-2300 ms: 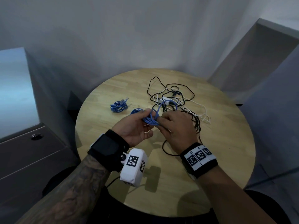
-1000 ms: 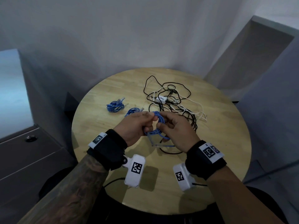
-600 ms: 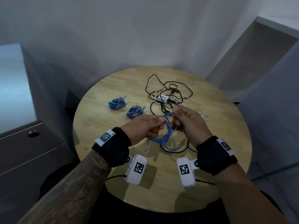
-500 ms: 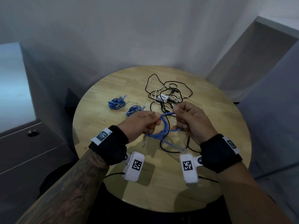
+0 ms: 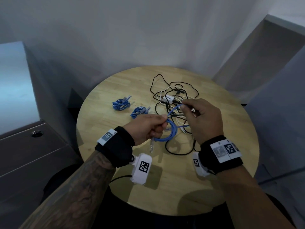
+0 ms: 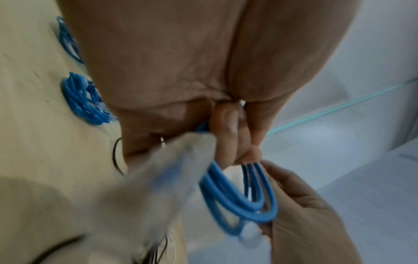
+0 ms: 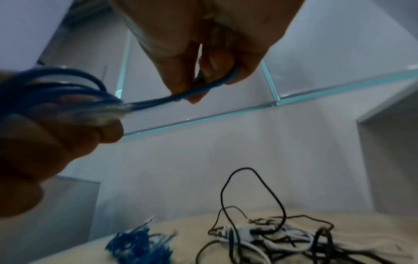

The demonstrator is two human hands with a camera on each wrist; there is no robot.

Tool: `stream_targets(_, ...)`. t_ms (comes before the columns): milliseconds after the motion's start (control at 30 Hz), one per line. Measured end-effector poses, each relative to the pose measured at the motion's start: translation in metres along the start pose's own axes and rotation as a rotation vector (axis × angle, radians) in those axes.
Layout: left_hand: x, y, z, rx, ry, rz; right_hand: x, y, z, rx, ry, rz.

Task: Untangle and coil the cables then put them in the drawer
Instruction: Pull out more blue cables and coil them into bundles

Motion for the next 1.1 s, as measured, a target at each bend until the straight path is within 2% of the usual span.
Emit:
stream_targets(67, 0.003, 0.000, 0.001, -0.103, 0.005, -0.017, -0.001, -0.006, -0.002, 0.139, -0.063, 0.033)
stream_targets(133, 0.005, -0.001, 0.003, -0.091, 0.010, -0.027, -0.001, -0.008, 0.005, 0.053, -0.010, -0.003)
stream_targets(233, 0.007, 0.001, 0.005, 0.202, 0.002, -0.065, 0.006, 0.010, 0.017, -0.087, 0.079, -0.161)
stream_targets(333, 0.007, 0.000, 0.009, 0.502, 0.018, -0.111, 0.016, 0.033, 0.017, -0.036, 0.048, -0.372)
stream_targets(400, 0.006, -0.007, 0.013, 0.563, 0.060, -0.081, 0.024, 0.046, 0.010, 0.025, 0.057, -0.526)
stream_targets(467, 0.006, -0.013, 0.013, 0.533, 0.111, 0.013, 0.033, 0.056, 0.002, 0.067, 0.091, -0.657)
stream_targets(633, 0.005, -0.028, 0.011, 0.209, 0.256, 0.330, 0.046, 0.060, -0.011, 0.035, 0.120, -0.871)
stream_targets(700, 0.006, -0.030, 0.015, -0.088, 0.316, 0.423, 0.049, 0.056, -0.015, 0.036, 0.122, -0.953)
stream_targets(767, 0.004, -0.027, 0.017, -0.405, 0.373, 0.438, 0.048, 0.048, -0.019, 0.004, 0.111, -0.979)
stream_targets(833, 0.001, -0.021, 0.013, -0.656, 0.415, 0.391, 0.041, 0.039, -0.022, -0.024, 0.088, -0.955)
stream_targets(900, -0.004, -0.017, 0.004, -0.854, 0.348, 0.281, 0.030, 0.028, -0.020, -0.049, 0.059, -0.853)
stream_targets(1000, -0.005, -0.008, -0.011, -0.778, 0.163, 0.068, 0.018, 0.014, -0.009, -0.010, -0.009, -0.688)
stream_targets(1100, -0.002, 0.004, -0.018, -0.851, 0.063, -0.059, 0.012, 0.011, -0.001, 0.112, -0.102, -0.645)
Point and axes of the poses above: each hand's wrist, its own x-axis away from the middle knuckle, its own y-axis out of the palm, z = x × y, the point moved 4 cm from there along -x, towards the middle knuckle, and after that the axes turned 1 degree about y, right-handed, at the moved point
